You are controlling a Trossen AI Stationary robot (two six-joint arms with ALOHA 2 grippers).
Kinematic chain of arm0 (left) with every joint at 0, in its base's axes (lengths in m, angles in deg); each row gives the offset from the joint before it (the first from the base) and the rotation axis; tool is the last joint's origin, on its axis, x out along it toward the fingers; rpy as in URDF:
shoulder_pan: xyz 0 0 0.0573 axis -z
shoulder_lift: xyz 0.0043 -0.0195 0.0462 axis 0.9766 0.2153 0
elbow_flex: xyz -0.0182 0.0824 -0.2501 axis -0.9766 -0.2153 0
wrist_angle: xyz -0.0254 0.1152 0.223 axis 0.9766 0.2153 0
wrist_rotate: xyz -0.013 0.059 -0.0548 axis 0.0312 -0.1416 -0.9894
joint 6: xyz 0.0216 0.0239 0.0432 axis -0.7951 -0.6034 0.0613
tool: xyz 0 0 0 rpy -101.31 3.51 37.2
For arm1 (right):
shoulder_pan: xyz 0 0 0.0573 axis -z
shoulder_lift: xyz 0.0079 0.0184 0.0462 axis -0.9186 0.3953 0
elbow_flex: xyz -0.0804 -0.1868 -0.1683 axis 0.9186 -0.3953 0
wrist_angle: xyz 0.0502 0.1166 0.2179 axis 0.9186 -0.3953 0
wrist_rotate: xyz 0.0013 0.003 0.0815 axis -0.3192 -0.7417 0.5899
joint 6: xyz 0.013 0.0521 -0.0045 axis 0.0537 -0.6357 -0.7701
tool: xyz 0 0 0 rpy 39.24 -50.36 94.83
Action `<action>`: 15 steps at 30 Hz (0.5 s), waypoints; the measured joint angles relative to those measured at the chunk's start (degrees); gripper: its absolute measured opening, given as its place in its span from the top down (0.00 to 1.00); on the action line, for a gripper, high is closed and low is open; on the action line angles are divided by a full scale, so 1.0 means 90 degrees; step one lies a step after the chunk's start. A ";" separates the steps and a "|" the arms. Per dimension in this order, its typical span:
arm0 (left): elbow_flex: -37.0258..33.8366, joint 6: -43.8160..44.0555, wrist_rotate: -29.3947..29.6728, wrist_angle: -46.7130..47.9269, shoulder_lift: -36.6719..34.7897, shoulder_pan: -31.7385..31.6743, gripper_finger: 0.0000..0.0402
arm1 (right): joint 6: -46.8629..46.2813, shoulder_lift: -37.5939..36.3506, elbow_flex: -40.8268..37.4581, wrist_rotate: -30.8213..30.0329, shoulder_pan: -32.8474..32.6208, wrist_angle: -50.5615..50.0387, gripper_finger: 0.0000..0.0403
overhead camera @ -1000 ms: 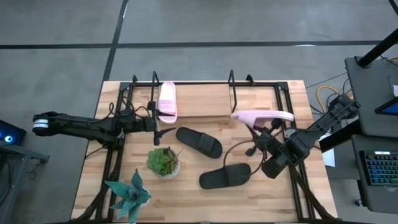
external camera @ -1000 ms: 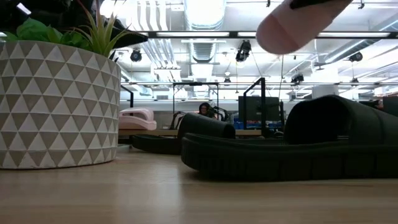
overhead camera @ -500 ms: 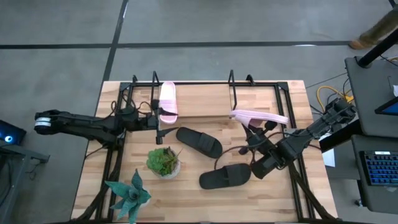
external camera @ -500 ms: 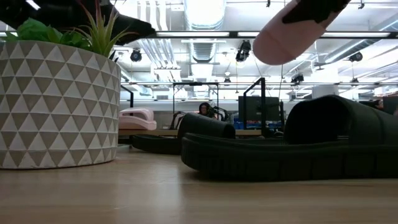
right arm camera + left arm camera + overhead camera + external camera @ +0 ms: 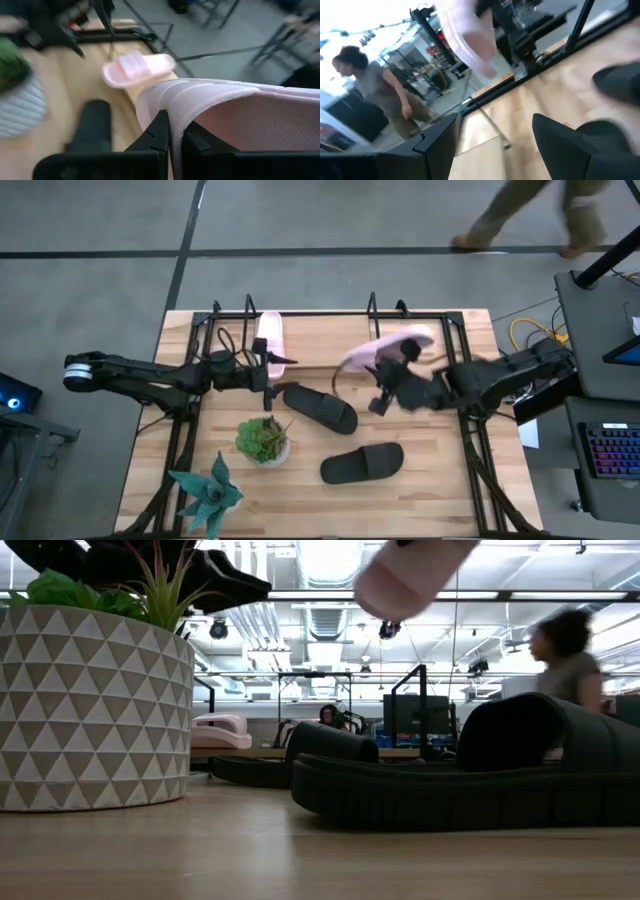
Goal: Pick and place slides into the shelf
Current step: Put the bottom pink slide on the shelf
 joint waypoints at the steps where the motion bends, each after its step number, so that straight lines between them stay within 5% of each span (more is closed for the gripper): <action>1: 0.0000 -0.0248 0.0093 -0.0002 0.0000 0.0002 0.41 | 0.0029 -0.0003 0.0182 0.0333 0.0167 -0.0005 0.97; 8: 0.0000 -0.2319 0.0853 -0.0054 -0.0036 0.0022 0.41 | 0.0153 0.0072 0.0957 0.2218 0.1296 0.0006 0.97; 15: -0.0005 -0.3986 0.1626 -0.1234 0.0309 0.0210 0.41 | 0.0316 0.0186 0.1134 0.2757 0.1796 0.0025 0.97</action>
